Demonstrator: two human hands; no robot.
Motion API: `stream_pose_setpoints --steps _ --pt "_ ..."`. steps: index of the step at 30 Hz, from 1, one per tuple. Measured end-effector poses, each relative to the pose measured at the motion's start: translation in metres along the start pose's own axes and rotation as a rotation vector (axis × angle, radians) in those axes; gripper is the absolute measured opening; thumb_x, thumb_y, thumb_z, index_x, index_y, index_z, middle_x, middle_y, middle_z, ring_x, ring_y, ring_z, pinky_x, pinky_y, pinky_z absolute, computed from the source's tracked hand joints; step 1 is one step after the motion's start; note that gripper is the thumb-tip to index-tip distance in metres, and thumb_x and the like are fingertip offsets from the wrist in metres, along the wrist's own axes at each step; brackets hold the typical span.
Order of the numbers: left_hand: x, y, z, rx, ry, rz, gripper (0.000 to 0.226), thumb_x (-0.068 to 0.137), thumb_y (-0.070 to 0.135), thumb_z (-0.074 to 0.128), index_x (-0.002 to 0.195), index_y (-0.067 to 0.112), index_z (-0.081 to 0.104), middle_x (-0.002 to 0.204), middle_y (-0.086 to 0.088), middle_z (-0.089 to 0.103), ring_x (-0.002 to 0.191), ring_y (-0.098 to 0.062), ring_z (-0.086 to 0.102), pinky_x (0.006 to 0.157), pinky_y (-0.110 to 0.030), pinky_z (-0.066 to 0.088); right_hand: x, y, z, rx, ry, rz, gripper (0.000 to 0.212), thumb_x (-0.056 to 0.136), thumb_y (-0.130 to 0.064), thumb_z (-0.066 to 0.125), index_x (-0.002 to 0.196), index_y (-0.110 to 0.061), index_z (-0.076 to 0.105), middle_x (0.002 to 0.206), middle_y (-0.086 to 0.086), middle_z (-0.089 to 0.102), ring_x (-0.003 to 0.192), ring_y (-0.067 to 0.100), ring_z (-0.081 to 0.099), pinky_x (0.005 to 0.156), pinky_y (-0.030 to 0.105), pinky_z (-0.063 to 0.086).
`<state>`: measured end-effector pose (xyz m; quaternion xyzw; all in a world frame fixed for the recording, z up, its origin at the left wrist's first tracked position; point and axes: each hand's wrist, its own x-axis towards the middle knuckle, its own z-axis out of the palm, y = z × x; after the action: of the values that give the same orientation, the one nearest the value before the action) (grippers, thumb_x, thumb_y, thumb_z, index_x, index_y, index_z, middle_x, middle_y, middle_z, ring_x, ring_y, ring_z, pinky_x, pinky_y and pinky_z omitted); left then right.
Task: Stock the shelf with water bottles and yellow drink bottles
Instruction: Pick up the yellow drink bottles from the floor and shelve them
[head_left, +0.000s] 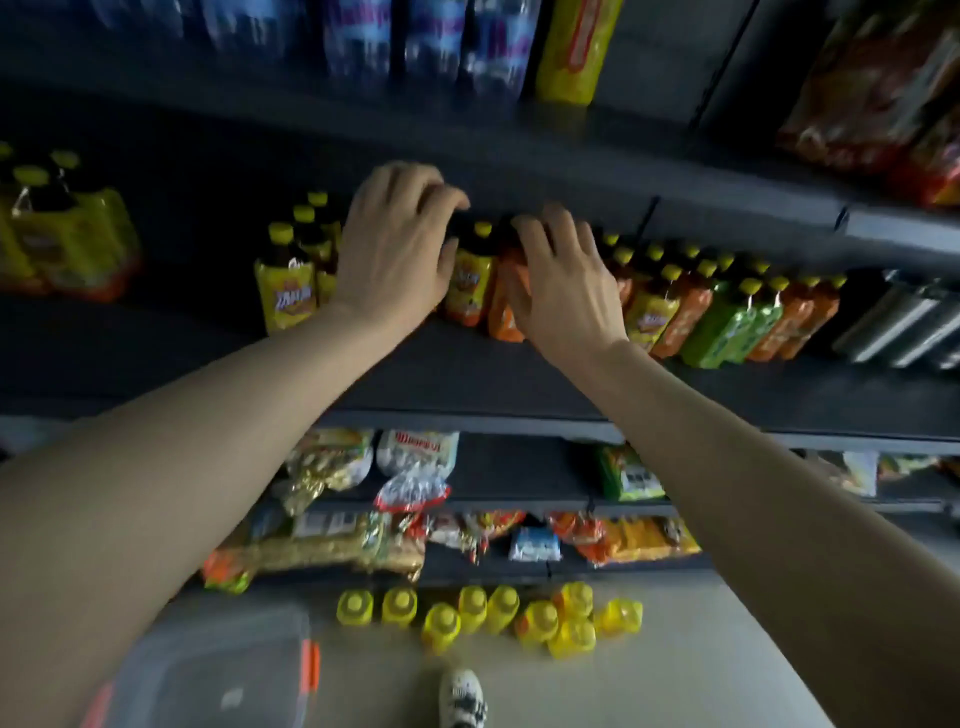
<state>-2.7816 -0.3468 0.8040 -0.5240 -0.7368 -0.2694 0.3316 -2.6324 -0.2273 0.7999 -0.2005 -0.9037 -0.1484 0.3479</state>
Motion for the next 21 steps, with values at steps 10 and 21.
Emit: stream_pose_setpoints --steps 10,21 --pt "-0.193 -0.013 0.084 -0.095 -0.297 -0.182 0.032 0.087 0.017 0.06 0.12 0.015 0.059 0.118 -0.008 0.053 0.109 -0.031 0.052 0.09 -0.041 0.046 -0.16 -0.064 0.12 0.251 -0.249 -0.038 0.035 0.098 -0.022 0.05 0.128 -0.004 0.056 0.132 0.02 0.051 0.113 0.039 0.05 0.089 0.044 0.047" --pt "-0.488 -0.005 0.199 -0.132 -0.683 -0.613 0.039 0.078 0.012 0.071 0.115 0.014 0.061 0.113 -0.008 0.057 0.103 -0.031 0.053 0.088 -0.039 0.045 -0.374 -0.123 0.297 0.468 -0.737 0.003 0.042 0.095 -0.023 0.055 0.135 -0.009 0.05 0.128 0.013 0.052 0.109 0.034 0.053 0.084 0.046 0.053"
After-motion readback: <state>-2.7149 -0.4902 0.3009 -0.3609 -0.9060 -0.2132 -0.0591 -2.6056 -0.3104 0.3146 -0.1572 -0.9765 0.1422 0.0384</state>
